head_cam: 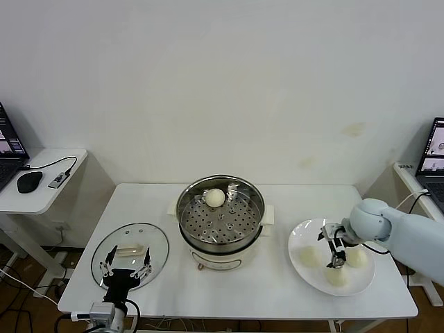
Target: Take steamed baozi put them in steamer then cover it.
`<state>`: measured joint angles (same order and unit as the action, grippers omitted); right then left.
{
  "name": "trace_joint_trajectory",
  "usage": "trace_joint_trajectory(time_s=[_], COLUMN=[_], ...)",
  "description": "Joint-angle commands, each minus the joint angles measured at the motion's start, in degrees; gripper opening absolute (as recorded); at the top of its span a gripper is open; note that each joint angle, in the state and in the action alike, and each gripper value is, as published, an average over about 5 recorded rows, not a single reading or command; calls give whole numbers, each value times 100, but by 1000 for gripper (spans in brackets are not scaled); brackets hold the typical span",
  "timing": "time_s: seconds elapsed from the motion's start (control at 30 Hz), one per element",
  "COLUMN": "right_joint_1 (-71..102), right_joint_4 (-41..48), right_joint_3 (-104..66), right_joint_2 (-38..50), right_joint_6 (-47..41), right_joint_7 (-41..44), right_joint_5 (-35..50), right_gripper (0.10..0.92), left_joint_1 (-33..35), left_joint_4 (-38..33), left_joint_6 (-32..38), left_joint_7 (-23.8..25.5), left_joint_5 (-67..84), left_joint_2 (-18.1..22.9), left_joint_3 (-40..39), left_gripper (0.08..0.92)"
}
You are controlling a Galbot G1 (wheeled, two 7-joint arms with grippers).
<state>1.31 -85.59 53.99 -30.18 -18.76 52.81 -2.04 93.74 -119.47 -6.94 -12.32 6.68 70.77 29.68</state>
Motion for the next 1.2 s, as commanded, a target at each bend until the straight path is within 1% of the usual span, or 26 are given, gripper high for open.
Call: trace_joint_trajectory(time_s=[0.03,0.23,0.33,0.53,0.77,0.9,1.07,1.2], right_joint_1=[436,436,427,419,438,330,-338,-1535], right_joint_4=[402,464,467,478,488,435,223,24], right_joint_3=[-342,-338,-328,-319,-342,-321,-47,625], right_joint_2=[-420,-576,-588,-597,-612,-547,-325,-139], right_joint_6=[81,-5,-45,-89,-96,-91,-125,-183], right_joint_7=[-25,-51,-45,-21,1,54,203,399], right_joint_5=[-96,-70,-68,-58,-68,-60,217,676], right_gripper=[823,821,806,747,659,627,601,599], left_joint_1=[0,-4,-4,-12,-26,-30,-35,-53], left_joint_4=[16,30,30,33,18,20,17,20], left_joint_6=[-1,1,2,4,3,4,1,0], left_joint_7=[0,-1,-3,-2,-3,-2,0,4], left_joint_5=[-12,-23,-28,-42,-57,-75,-87,-80], left_joint_2=[-2,2,10,29,33,42,23,5], left_joint_3=[11,18,18,3,-9,-22,-26,-30], left_gripper=[823,823,823,823,823,823,823,823])
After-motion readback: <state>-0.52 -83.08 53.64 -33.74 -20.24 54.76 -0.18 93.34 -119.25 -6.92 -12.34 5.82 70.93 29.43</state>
